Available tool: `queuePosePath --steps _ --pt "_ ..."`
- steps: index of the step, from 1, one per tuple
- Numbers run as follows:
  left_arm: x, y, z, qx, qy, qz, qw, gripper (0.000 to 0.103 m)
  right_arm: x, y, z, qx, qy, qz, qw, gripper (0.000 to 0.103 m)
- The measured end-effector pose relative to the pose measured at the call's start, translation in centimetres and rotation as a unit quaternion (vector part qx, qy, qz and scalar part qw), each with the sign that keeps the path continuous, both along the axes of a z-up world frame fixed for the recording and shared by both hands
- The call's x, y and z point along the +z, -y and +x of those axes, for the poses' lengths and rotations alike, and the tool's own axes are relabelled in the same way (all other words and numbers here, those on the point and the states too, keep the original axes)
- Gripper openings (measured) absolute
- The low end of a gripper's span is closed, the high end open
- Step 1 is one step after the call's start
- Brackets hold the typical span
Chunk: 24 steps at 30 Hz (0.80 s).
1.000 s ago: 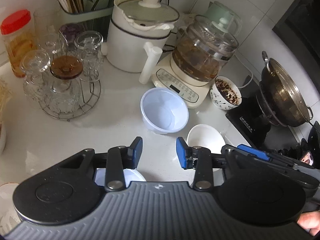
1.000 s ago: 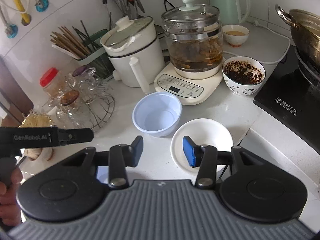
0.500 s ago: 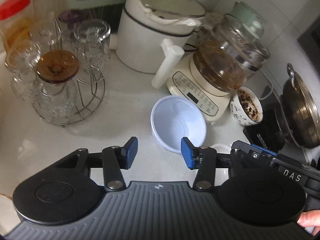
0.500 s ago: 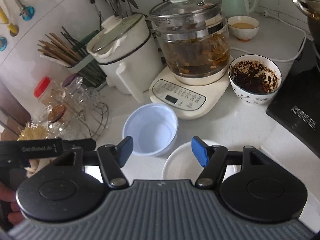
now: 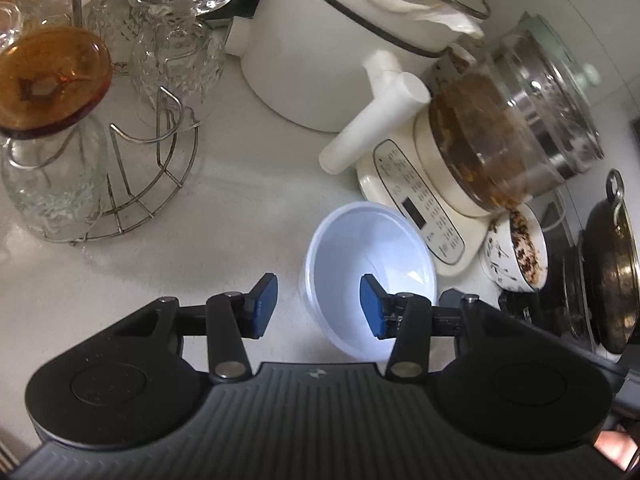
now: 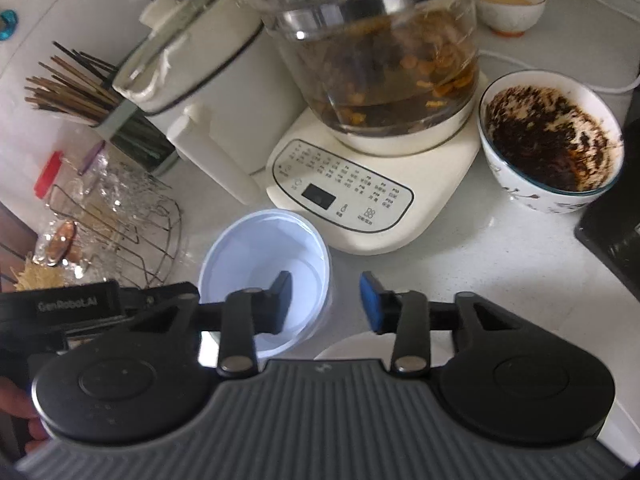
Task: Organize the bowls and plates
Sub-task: 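Close both grippers on the rim of the second light blue bowl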
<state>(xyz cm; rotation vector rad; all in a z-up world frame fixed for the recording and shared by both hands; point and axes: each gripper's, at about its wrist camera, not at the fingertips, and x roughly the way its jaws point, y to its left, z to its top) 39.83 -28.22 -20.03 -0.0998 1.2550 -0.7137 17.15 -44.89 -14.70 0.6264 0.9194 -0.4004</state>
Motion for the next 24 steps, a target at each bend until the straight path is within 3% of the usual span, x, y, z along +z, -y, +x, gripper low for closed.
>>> queuePosePath --steps 9,13,19,21,24 --pt "-1.8 0.6 0.9 0.002 0.0 0.011 0.9999 0.04 -2.2 0.3 1.2 0.008 -0.009 0.014 1.0 0.037" --pt "-2.5 0.3 1.1 0.006 -0.009 0.01 0.9999 0.028 -3.0 0.3 1.3 0.006 -0.018 0.021 1.0 0.029" --pt "-2.7 0.2 1.1 0.007 -0.013 -0.003 0.9999 0.024 -3.5 0.4 1.3 0.006 -0.016 0.027 0.999 0.025" --pt "-2.5 0.2 1.1 0.005 -0.009 -0.001 0.9999 0.021 -3.5 0.4 1.4 0.007 -0.015 0.03 0.999 0.017" --pt "-2.4 0.3 1.1 0.004 -0.007 -0.003 1.0 0.014 -3.5 0.3 1.6 0.011 -0.013 0.026 1.0 0.015"
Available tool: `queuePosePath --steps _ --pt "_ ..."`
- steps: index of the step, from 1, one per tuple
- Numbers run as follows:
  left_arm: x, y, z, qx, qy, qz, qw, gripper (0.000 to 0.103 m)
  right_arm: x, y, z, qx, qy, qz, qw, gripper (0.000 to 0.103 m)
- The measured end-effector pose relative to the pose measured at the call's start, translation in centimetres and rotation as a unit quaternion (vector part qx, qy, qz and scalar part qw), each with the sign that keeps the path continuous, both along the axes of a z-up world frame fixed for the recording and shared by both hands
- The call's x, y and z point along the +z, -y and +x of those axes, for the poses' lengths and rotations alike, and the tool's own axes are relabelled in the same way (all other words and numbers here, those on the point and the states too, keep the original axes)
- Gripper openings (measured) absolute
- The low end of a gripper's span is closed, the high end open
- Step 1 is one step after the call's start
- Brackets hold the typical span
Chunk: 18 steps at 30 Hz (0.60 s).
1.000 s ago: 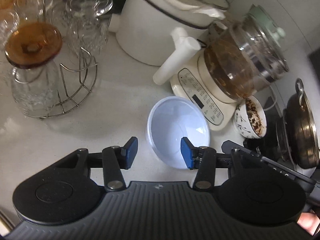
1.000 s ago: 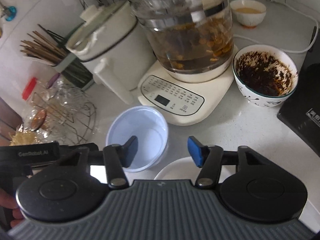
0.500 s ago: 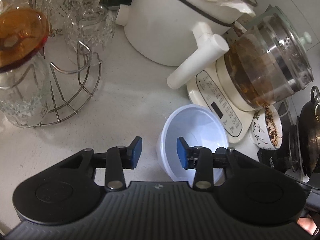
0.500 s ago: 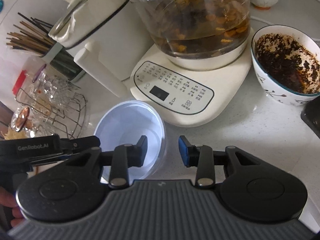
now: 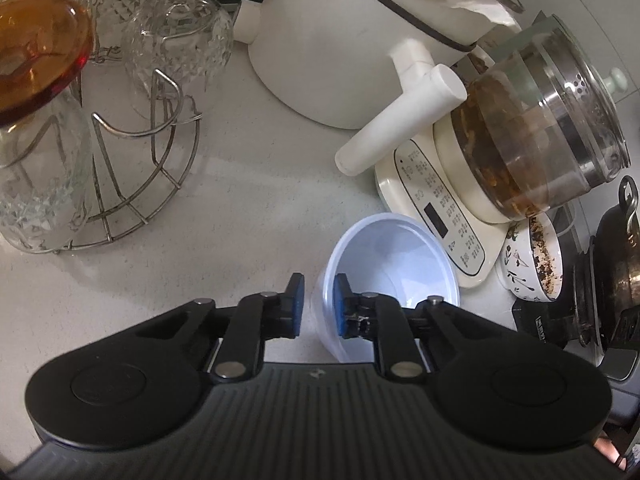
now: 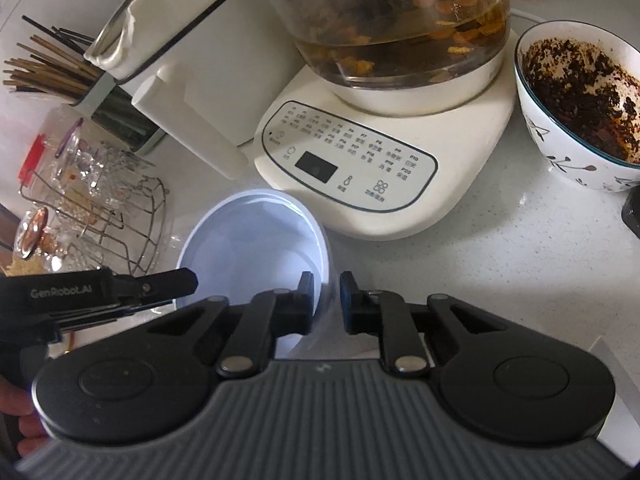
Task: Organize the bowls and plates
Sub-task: 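Close both grippers on the rim of the second light blue bowl, then lift the second light blue bowl and carry it over the first bowl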
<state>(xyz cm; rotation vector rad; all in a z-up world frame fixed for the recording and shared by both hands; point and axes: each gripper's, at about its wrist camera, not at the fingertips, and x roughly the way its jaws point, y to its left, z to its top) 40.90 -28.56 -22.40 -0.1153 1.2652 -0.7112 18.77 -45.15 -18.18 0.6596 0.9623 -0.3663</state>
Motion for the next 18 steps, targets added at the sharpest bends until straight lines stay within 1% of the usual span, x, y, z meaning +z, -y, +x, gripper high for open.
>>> queuePosePath --steps 1,3,6,10,18 --pt "0.1 0.1 -0.1 0.0 0.003 -0.001 1.0 0.01 0.0 -0.1 0.1 0.002 0.001 0.0 1.0 0.014" --pt "0.2 0.3 -0.2 -0.001 0.006 0.001 1.0 0.008 0.1 -0.2 0.2 0.003 0.0 -0.002 1.0 0.013" --pt "0.5 0.3 -0.3 -0.002 0.012 -0.002 0.9999 0.007 0.2 -0.4 0.2 0.006 0.0 -0.005 1.0 0.013" --pt "0.6 0.0 -0.4 0.001 0.01 -0.004 0.9999 0.007 0.5 -0.4 -0.1 0.008 0.003 -0.002 1.0 0.013" --pt "2.1 -1.1 -1.4 0.013 0.018 -0.009 0.9997 0.007 1.7 -1.0 -0.8 0.018 0.017 -0.001 1.0 0.012"
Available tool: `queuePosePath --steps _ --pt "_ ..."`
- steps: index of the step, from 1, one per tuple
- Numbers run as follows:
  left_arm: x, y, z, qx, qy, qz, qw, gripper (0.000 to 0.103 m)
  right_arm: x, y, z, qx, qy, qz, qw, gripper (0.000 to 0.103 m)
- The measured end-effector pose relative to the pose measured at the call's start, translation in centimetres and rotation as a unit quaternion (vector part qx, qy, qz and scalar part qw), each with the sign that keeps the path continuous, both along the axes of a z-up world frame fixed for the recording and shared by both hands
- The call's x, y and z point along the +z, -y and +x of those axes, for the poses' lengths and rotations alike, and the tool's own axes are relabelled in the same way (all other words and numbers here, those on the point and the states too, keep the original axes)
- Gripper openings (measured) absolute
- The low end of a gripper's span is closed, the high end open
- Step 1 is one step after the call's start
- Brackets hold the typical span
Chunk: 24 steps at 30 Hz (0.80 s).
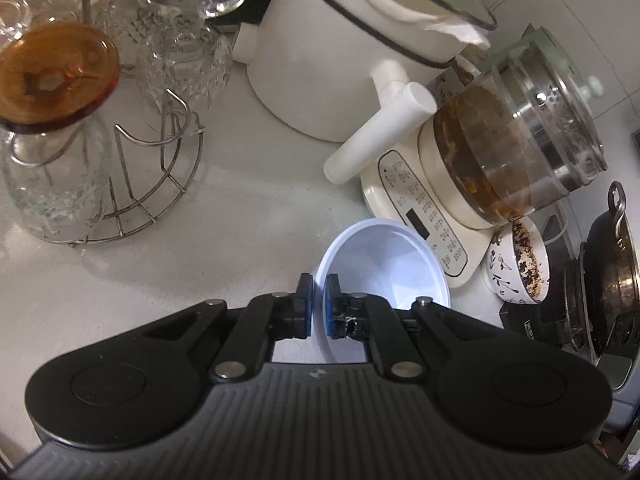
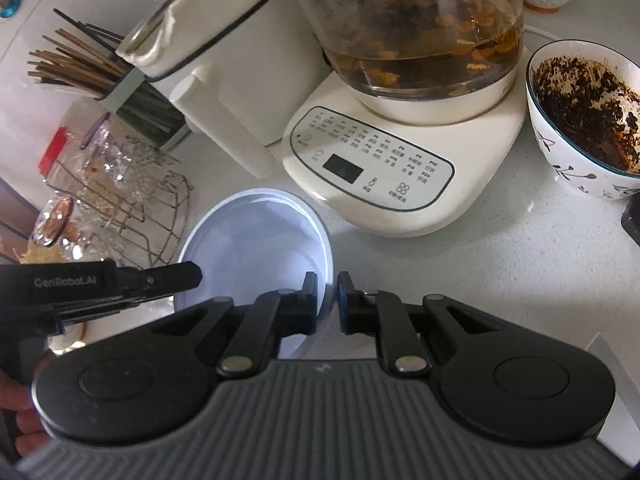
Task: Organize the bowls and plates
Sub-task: 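Lift the second light blue bowl and carry it over the first bowl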
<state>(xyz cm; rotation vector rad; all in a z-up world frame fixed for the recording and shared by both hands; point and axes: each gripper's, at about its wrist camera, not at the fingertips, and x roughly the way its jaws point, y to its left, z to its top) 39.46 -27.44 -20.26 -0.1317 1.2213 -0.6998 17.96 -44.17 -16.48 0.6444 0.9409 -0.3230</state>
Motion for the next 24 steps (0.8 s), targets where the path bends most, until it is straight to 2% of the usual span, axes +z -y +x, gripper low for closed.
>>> queuePosePath --steps 9,14,24 --pt "2.1 -1.2 -1.3 0.007 0.003 0.0 1.0 0.007 1.9 -1.0 -1.1 0.022 0.018 -0.009 1.0 0.013" --pt "3.2 -2.4 -1.8 0.009 -0.001 -0.01 0.9999 0.007 3.0 -1.4 -1.2 0.025 0.031 -0.006 0.999 0.013" --pt "6.5 -6.0 -2.7 0.018 0.015 -0.028 0.9993 0.007 6.4 -4.3 -1.0 0.035 0.05 -0.017 0.998 0.013"
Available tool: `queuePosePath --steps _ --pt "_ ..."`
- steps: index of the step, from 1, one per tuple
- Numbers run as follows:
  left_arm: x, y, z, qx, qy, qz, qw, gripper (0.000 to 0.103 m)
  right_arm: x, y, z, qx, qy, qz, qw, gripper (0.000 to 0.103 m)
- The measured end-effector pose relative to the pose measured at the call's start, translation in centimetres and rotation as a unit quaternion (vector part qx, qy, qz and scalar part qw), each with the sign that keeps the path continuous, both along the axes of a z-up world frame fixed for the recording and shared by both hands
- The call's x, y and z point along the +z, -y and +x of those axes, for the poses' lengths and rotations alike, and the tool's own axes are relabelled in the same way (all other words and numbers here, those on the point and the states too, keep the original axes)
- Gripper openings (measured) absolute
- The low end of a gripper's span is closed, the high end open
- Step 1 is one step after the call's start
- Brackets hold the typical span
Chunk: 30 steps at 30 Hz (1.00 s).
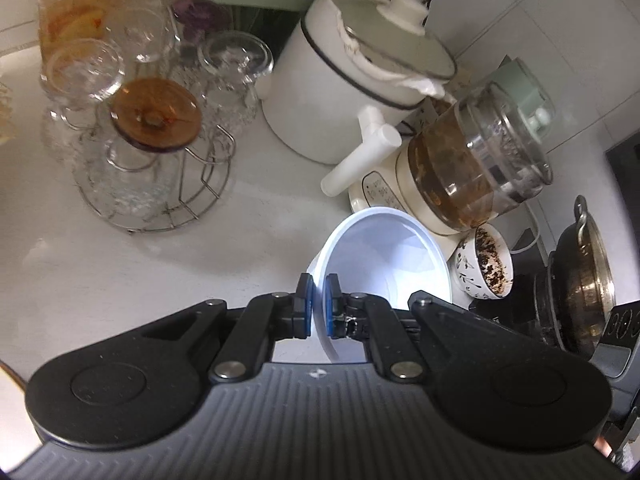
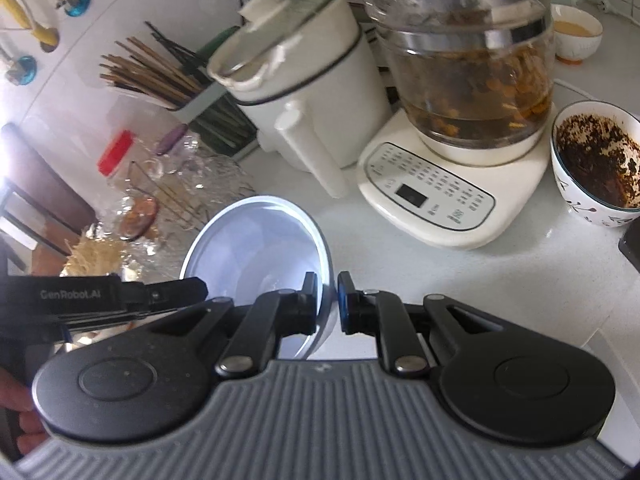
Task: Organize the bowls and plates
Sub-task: 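Lift the second light blue bowl and carry it over the first bowl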
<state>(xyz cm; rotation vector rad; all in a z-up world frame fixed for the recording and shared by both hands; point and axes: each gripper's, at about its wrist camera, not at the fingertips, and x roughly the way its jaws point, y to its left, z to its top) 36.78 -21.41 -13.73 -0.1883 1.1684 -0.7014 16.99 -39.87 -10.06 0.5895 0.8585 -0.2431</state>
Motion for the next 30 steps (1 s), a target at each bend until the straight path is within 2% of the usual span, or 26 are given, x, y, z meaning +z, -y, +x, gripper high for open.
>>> queuePosePath --steps 5,14,21,30 --pt "0.9 -2.3 -0.5 -0.006 0.001 -0.005 1.0 0.007 1.1 -1.8 -0.2 0.009 0.01 -0.006 1.0 0.013" --pt "1.7 -6.7 -1.3 0.005 0.01 -0.008 0.9999 0.007 1.3 -5.9 -0.2 0.02 0.01 -0.008 1.0 0.013" --pt "0.9 -8.8 -2.0 0.002 0.003 -0.003 1.0 0.007 0.6 -8.0 -0.5 0.024 -0.005 -0.012 1.0 0.013" --pt "-1.4 -10.3 -3.4 0.0 -0.025 0.013 0.9996 0.008 -1.2 -9.7 -1.4 0.021 -0.045 -0.012 0.999 0.013"
